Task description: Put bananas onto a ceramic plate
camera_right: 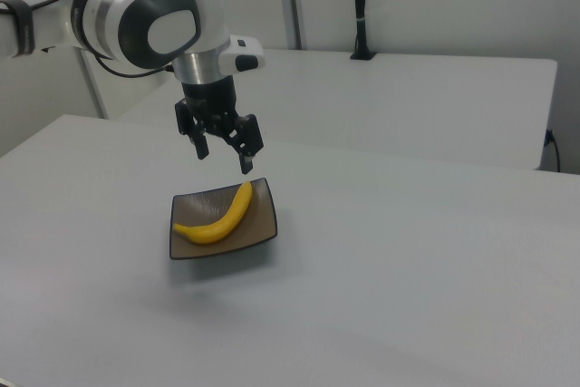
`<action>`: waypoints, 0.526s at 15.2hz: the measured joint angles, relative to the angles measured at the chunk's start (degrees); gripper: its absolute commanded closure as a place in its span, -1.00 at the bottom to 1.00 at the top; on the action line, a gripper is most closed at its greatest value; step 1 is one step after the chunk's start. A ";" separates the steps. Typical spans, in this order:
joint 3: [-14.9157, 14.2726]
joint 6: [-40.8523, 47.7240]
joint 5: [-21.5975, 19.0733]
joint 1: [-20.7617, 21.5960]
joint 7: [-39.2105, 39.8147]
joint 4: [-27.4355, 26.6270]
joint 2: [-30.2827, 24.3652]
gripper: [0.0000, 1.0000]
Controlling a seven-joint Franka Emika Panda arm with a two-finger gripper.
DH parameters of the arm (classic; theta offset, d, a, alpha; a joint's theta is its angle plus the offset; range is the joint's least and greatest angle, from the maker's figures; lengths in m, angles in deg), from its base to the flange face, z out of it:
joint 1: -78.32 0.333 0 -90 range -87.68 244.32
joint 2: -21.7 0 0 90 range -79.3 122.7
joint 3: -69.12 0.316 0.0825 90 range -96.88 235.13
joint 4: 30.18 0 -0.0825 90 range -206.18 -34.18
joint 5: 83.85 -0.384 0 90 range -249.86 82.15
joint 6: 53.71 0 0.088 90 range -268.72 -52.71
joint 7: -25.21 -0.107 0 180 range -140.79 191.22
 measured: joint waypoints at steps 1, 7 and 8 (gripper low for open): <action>0.10 0.00 0.01 0.01 0.86 -0.16 -0.01 -1.00; 6.29 1.19 0.01 -0.88 3.66 -0.37 -0.42 -1.00; 7.18 1.19 0.01 -0.84 3.05 -0.37 -0.60 -1.00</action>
